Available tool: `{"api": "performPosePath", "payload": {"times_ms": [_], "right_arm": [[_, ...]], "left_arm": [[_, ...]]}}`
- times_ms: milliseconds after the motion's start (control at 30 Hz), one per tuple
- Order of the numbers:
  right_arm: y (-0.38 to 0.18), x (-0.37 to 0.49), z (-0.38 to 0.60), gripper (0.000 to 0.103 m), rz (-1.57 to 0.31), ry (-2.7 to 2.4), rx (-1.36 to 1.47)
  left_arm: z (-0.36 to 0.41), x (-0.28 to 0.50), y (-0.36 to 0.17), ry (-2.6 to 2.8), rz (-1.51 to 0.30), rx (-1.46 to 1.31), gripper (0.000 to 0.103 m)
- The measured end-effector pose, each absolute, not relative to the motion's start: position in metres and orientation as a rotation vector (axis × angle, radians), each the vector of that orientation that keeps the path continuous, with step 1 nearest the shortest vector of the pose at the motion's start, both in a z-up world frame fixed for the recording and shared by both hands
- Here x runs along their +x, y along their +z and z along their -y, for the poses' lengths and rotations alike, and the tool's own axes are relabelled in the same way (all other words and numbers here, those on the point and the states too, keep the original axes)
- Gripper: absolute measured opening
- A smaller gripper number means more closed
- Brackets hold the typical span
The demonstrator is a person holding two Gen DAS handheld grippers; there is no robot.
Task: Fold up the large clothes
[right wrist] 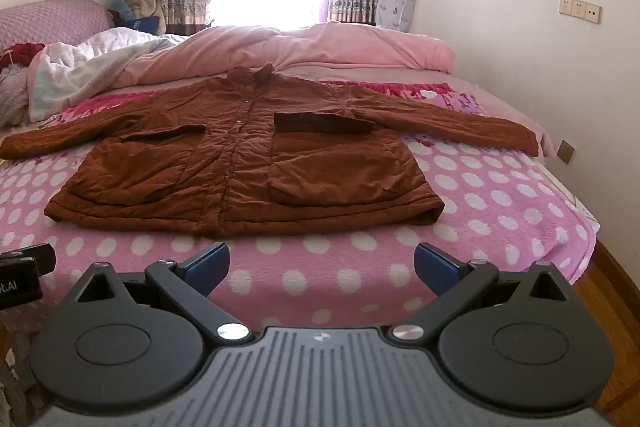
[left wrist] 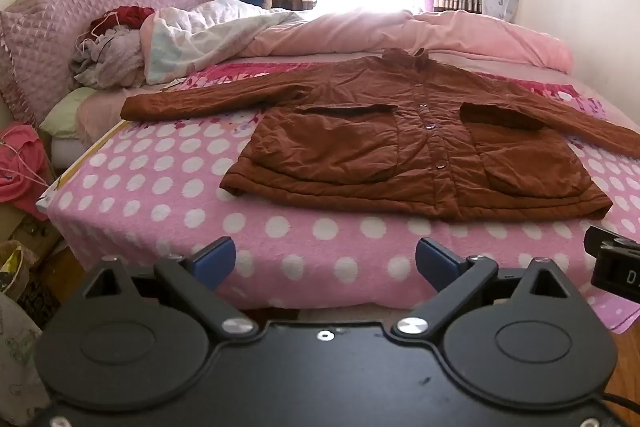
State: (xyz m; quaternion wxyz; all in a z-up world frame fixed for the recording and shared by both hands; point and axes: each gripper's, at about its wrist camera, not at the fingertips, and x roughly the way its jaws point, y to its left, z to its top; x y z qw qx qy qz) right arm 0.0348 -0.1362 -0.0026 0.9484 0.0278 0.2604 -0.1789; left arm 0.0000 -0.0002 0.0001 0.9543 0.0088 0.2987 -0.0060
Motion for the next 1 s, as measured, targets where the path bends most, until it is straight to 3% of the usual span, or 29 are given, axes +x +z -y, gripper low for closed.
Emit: {"api": "performPosePath", "payload": {"times_ms": [1000], "right_arm": [[0.0022, 0.0261, 0.1437, 0.103, -0.521, -0.371, 0.057]], "left_arm": [[0.0077, -0.0016, 0.0038, -0.036, -0.595, 0.049, 0.099]]}}
